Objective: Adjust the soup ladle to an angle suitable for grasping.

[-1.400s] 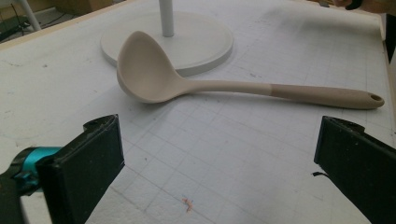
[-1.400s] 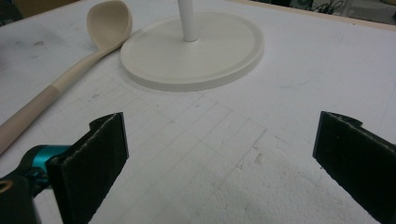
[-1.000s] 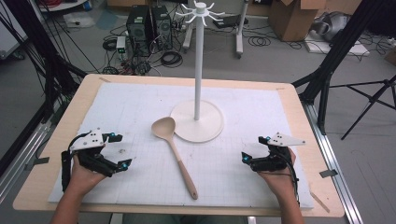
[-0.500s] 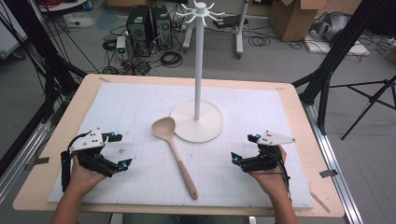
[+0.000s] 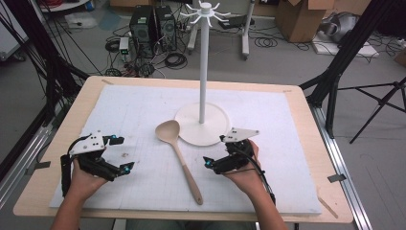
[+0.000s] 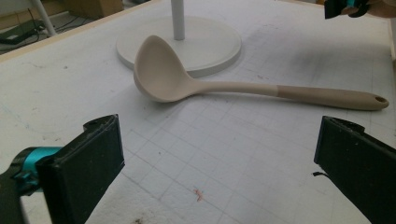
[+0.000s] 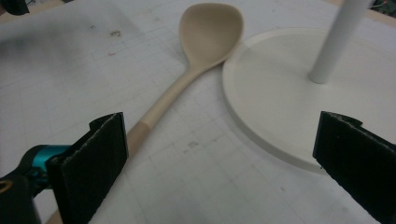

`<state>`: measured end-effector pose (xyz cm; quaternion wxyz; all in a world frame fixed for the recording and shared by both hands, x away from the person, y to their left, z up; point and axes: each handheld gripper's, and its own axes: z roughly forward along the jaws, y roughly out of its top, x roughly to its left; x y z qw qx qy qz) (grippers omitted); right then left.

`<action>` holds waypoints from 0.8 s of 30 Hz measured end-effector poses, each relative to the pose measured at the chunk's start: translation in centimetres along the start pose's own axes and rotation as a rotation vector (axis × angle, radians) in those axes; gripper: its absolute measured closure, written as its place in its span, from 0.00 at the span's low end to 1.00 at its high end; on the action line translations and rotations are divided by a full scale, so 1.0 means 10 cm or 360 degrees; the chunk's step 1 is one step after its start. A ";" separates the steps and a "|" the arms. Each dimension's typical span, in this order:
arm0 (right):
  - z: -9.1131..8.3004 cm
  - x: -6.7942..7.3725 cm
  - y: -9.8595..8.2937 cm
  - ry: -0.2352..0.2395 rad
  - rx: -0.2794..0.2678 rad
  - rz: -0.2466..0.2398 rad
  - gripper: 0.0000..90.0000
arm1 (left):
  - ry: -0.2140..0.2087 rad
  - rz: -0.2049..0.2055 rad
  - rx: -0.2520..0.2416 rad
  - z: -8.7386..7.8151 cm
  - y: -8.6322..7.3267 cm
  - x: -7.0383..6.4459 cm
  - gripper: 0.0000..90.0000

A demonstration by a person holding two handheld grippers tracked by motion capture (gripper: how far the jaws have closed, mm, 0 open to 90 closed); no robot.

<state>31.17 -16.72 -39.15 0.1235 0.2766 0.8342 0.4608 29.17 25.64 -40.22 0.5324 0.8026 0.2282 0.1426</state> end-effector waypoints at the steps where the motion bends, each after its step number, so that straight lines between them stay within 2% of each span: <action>1: 0.00 0.00 0.00 0.0000 0.0000 0.0000 0.02 | 0.0000 0.0000 0.0000 0.00 0.00 0.00 0.02; 2: 0.11 0.05 0.04 0.0030 0.0022 -0.0003 0.02 | -0.0001 0.0001 0.0001 0.00 0.00 0.00 0.02; 5: 0.26 0.14 0.08 0.0059 0.0062 -0.0018 0.02 | -0.0004 0.0006 0.0001 0.01 0.00 0.00 0.02; 6: 0.26 0.14 0.08 0.0059 0.0062 -0.0018 0.02 | -0.0004 0.0006 0.0001 0.01 0.00 0.00 0.02; 7: 0.36 0.19 0.10 0.0083 0.0095 -0.0034 0.02 | -0.0007 0.0005 0.0000 0.01 0.00 0.00 0.02; 9: 0.41 0.21 0.10 0.0086 0.0119 -0.0035 0.02 | -0.0003 0.0003 0.0003 0.00 0.00 0.00 0.02; 12: 0.59 0.31 0.12 0.0109 0.0188 -0.0057 0.03 | -0.0005 0.0005 0.0000 0.00 0.01 0.00 0.02; 13: 0.59 0.31 0.12 0.0109 0.0188 -0.0057 0.03 | -0.0005 0.0005 0.0000 0.00 0.01 0.00 0.02; 15: 0.71 0.36 0.11 0.0124 0.0251 -0.0061 0.05 | -0.0004 0.0009 0.0000 0.01 0.01 -0.01 0.02; 16: 0.71 0.36 0.11 0.0124 0.0251 -0.0061 0.05 | -0.0008 0.0011 0.0002 0.01 0.01 -0.01 0.02; 17: 0.77 0.40 0.10 0.0135 0.0293 -0.0062 0.06 | -0.0010 0.0007 0.0002 0.01 0.01 -0.01 0.02; 20: 0.83 0.43 0.09 0.0140 0.0343 -0.0068 0.07 | -0.0004 0.0013 0.0000 0.00 0.01 -0.01 0.02; 23: 0.86 0.43 0.08 0.0140 0.0374 -0.0070 0.18 | -0.0005 0.0010 -0.0004 0.00 0.01 -0.01 0.02; 24: 0.86 0.42 0.08 0.0134 0.0388 -0.0054 0.19 | -0.0004 0.0013 -0.0003 0.00 0.01 -0.01 0.02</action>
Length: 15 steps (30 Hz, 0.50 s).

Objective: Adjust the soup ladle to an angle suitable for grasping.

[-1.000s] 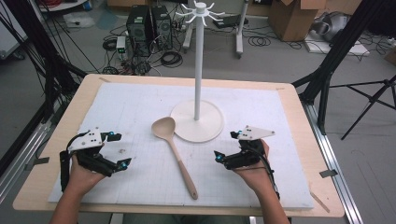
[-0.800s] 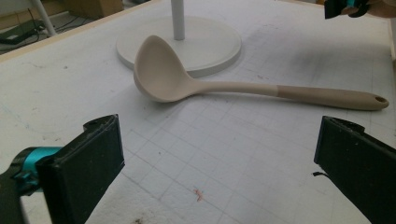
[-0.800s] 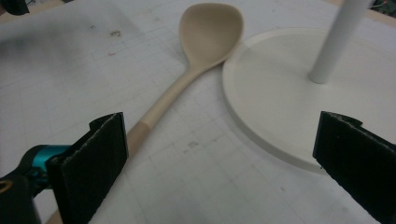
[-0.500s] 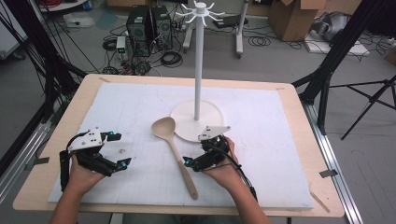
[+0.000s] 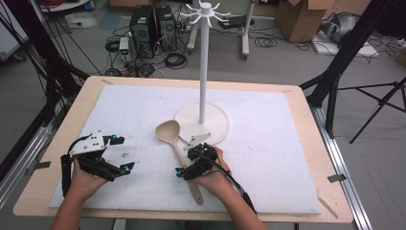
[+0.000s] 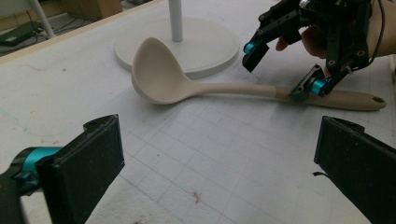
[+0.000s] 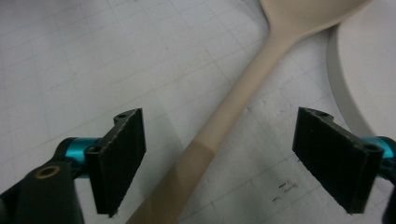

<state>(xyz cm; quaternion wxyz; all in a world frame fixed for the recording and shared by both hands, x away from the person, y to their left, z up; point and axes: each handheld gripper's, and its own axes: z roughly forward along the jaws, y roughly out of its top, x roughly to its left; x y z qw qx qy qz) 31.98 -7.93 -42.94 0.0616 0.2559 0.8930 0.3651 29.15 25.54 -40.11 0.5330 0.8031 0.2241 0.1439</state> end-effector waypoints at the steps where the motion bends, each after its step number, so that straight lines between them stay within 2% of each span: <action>1: 0.00 0.00 0.00 0.0000 0.0000 0.0000 0.19 | 0.0000 0.0000 0.0000 0.00 0.00 0.00 0.02; 2: 0.01 -0.01 -0.01 -0.0010 0.0029 0.0020 0.26 | 0.0000 0.0000 0.0003 0.00 0.00 0.00 0.02; 3: 0.01 -0.01 -0.01 -0.0010 0.0029 0.0020 0.26 | 0.0000 0.0000 0.0003 0.00 0.00 0.00 0.02; 4: 0.03 -0.03 -0.02 -0.0010 0.0074 0.0040 0.33 | -0.0004 -0.0004 0.0004 0.01 0.00 0.00 0.02; 7: 0.04 -0.03 -0.02 -0.0005 0.0087 0.0043 0.36 | -0.0003 -0.0004 0.0004 0.01 0.00 0.00 0.02; 8: 0.03 -0.02 -0.02 0.0028 0.0081 0.0032 0.45 | -0.0002 -0.0003 0.0005 0.01 0.00 0.00 0.02; 9: 0.03 -0.02 -0.02 0.0053 0.0085 0.0027 0.49 | -0.0003 -0.0005 0.0003 0.01 0.00 0.00 0.02; 12: 0.03 -0.01 -0.01 0.0088 0.0084 0.0018 0.57 | -0.0003 0.0004 0.0008 0.01 0.00 0.00 0.02; 15: 0.03 -0.01 -0.01 0.0103 0.0083 0.0021 0.59 | -0.0006 0.0002 0.0010 0.02 0.00 -0.01 0.02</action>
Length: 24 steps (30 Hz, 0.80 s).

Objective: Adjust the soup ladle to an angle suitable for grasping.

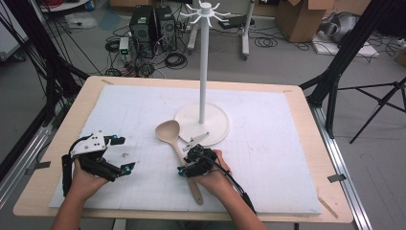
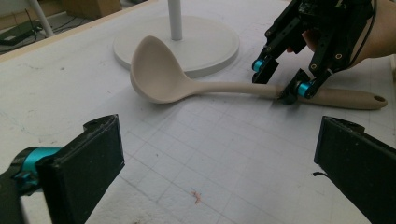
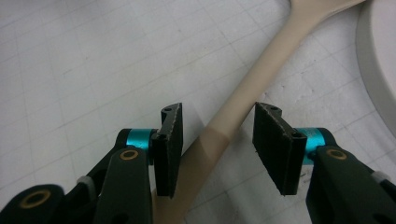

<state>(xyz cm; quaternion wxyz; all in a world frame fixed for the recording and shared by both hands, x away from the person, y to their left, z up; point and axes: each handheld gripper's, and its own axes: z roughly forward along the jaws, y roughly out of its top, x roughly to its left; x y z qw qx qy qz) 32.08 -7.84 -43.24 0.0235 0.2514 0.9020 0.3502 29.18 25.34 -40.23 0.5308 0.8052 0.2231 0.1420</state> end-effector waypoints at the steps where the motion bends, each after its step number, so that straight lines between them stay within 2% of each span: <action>1: 0.00 -0.01 0.00 0.0001 -0.0001 -0.0008 0.59 | -0.0004 0.0002 0.0003 0.00 0.00 0.00 0.02; 13: -0.03 -0.06 0.00 0.0036 0.0000 0.0044 0.65 | 0.0000 0.0009 -0.0007 0.00 0.02 -0.02 0.02; 17: -0.05 -0.05 0.01 0.0019 0.0000 0.0009 0.72 | -0.0003 0.0007 -0.0008 0.00 0.02 -0.01 0.02; 24: -0.06 -0.05 0.04 0.0041 0.0030 -0.0043 0.75 | -0.0011 0.0014 -0.0021 0.00 0.04 -0.04 0.02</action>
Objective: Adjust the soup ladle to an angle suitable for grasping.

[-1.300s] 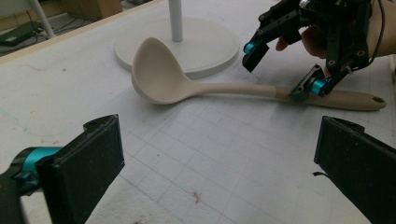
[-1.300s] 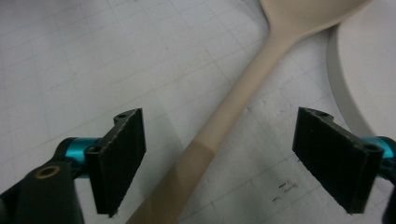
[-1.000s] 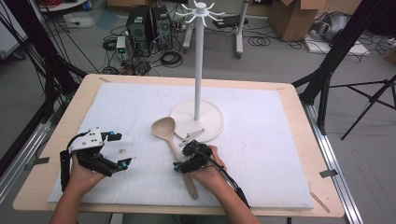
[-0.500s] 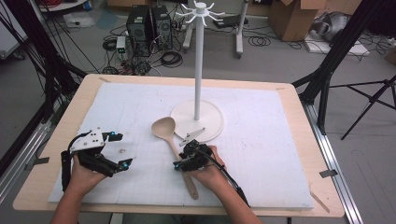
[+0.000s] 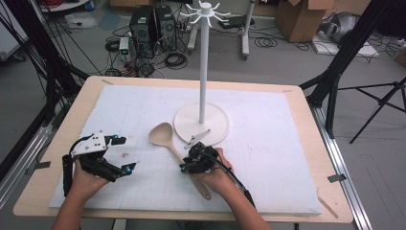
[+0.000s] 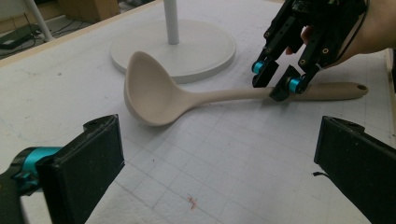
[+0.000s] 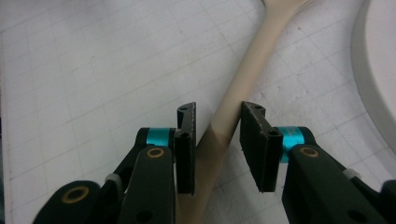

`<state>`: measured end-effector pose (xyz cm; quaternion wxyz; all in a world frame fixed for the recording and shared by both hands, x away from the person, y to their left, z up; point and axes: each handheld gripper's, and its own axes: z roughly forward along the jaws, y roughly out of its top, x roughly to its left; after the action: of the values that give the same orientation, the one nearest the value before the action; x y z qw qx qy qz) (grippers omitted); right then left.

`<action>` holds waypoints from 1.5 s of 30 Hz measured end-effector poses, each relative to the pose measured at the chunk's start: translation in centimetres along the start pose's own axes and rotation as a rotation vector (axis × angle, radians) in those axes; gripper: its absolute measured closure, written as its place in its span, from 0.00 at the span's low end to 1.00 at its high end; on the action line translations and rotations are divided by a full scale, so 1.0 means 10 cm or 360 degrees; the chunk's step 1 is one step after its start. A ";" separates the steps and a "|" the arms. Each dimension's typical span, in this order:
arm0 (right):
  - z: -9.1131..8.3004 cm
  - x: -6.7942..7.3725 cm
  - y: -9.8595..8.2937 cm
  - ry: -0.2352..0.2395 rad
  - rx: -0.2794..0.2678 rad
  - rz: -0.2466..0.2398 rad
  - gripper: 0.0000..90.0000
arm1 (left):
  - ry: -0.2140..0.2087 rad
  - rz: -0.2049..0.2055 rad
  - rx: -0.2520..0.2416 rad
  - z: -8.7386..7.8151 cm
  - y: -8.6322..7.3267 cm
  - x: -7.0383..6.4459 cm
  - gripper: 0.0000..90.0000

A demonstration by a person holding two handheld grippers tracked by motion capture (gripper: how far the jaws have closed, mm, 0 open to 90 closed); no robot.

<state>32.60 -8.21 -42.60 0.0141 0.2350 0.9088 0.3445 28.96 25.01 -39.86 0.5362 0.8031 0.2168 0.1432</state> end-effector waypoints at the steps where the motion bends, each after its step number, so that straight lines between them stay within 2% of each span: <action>1: 0.00 0.00 0.01 0.0006 0.0010 -0.0013 0.76 | -0.0004 0.0005 0.0001 0.00 0.01 0.00 0.02; 5: 0.00 -0.01 0.04 0.0026 0.0031 -0.0049 0.77 | -0.0009 0.0012 0.0000 0.00 0.02 -0.01 0.02; 7: 0.00 -0.01 0.05 0.0030 0.0032 -0.0094 0.78 | -0.0009 0.0010 0.0003 0.00 0.01 -0.01 0.02; 11: 0.00 -0.02 0.05 0.0061 0.0027 -0.0108 0.79 | -0.0013 0.0012 0.0002 0.00 0.01 -0.01 0.02; 14: 0.01 -0.03 0.06 0.0090 0.0022 -0.0145 0.79 | -0.0013 0.0007 0.0001 0.00 0.02 -0.01 0.02; 15: 0.01 -0.02 0.07 0.0102 0.0031 -0.0185 0.80 | -0.0014 0.0010 0.0002 0.00 0.02 -0.01 0.02; 16: 0.01 -0.02 0.07 0.0102 0.0031 -0.0185 0.80 | -0.0014 0.0010 0.0002 0.00 0.02 -0.01 0.02; 18: 0.02 0.02 0.11 0.0093 0.0061 -0.0247 0.81 | -0.0018 0.0007 0.0001 0.01 0.02 -0.01 0.02; 22: 0.03 0.02 0.13 0.0106 0.0066 -0.0270 0.81 | -0.0024 0.0004 0.0003 0.02 0.02 -0.01 0.02; 25: 0.03 0.01 0.15 0.0117 0.0074 -0.0316 0.82 | -0.0036 0.0003 0.0007 0.03 0.02 -0.01 0.02; 28: 0.04 0.01 0.20 0.0098 0.0100 -0.0357 0.84 | -0.0039 0.0001 0.0006 0.03 0.02 -0.02 0.02; 34: 0.05 -0.01 0.20 0.0117 0.0089 -0.0361 0.84 | -0.0049 0.0004 0.0007 0.03 0.02 -0.02 0.02; 39: 0.05 -0.02 0.20 0.0131 0.0096 -0.0320 0.83 | -0.0052 0.0008 0.0011 0.03 0.03 -0.02 0.02; 40: 0.05 -0.01 0.20 0.0081 0.0104 -0.0326 0.81 | -0.0054 0.0007 0.0010 0.03 0.03 -0.02 0.02; 41: 0.05 -0.01 0.20 0.0081 0.0104 -0.0326 0.81 | -0.0052 0.0007 0.0007 0.02 0.03 -0.02 0.02; 42: 0.03 -0.02 0.19 0.0058 0.0094 -0.0302 0.73 | -0.0054 0.0006 0.0005 0.02 0.03 -0.02 0.02; 44: 0.02 -0.03 0.19 0.0055 0.0081 -0.0303 0.72 | -0.0052 0.0005 0.0005 0.02 0.03 -0.02 0.02; 45: 0.01 -0.03 0.18 0.0051 0.0070 -0.0279 0.70 | -0.0056 0.0003 0.0002 0.02 0.03 -0.02 0.02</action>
<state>33.66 -7.10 -41.54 0.0247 0.1492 0.9333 0.3257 28.94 24.70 -39.67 0.5394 0.8060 0.2067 0.1293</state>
